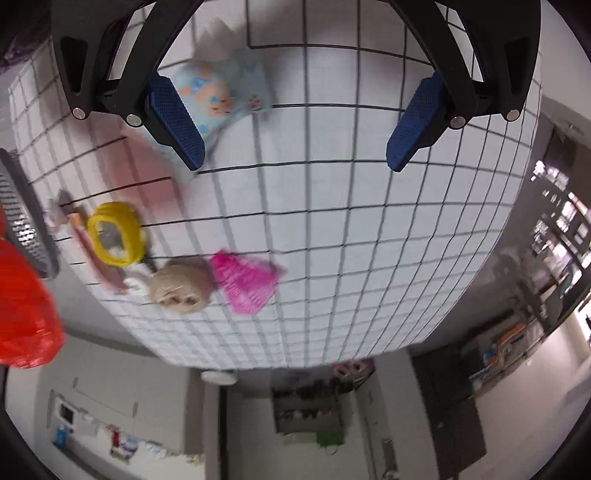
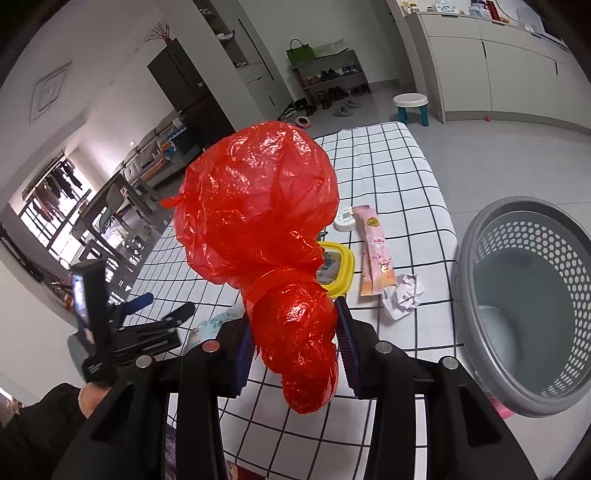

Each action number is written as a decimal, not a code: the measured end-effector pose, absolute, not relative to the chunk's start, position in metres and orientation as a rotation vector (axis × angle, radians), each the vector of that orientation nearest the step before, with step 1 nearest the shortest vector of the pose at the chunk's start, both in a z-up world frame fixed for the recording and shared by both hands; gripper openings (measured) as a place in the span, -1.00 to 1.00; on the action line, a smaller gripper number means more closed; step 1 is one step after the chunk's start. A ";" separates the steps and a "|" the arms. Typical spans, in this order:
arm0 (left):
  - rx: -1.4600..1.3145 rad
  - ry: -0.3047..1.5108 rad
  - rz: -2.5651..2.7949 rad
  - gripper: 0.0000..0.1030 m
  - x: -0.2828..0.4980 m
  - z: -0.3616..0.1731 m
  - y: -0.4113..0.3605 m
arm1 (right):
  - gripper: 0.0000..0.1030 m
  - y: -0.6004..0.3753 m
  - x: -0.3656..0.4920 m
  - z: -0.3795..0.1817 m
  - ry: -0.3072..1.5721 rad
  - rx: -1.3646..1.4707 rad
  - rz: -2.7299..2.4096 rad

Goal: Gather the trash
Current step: 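Lift the red bag with the right gripper while the left gripper grasps the wet wipes packet, then carry both items over the grey basket and open both grippers to drop them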

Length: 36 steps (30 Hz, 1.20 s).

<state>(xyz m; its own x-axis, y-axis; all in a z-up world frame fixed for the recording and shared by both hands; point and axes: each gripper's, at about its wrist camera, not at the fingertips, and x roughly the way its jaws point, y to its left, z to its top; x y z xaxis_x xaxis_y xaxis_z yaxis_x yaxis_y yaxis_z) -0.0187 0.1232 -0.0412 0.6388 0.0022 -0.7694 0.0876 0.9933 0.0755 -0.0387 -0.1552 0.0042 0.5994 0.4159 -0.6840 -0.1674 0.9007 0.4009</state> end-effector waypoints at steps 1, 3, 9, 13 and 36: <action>0.107 0.874 -0.071 0.88 -0.021 -0.039 0.123 | -0.24 -0.157 -0.039 0.003 0.867 0.314 0.343; 0.111 0.881 -0.124 0.88 -0.020 -0.038 0.116 | -0.24 -0.160 -0.040 0.004 0.870 0.320 0.336; 0.128 0.933 -0.246 0.88 -0.020 -0.053 0.103 | -0.24 -0.171 -0.041 0.000 0.879 0.332 0.318; 0.158 0.957 -0.293 0.88 -0.021 -0.063 0.089 | -0.24 -0.172 -0.042 0.002 0.880 0.341 0.318; 0.217 0.959 -0.366 -0.03 -0.020 -0.069 0.041 | -0.24 -0.203 -0.054 0.009 0.847 0.374 0.249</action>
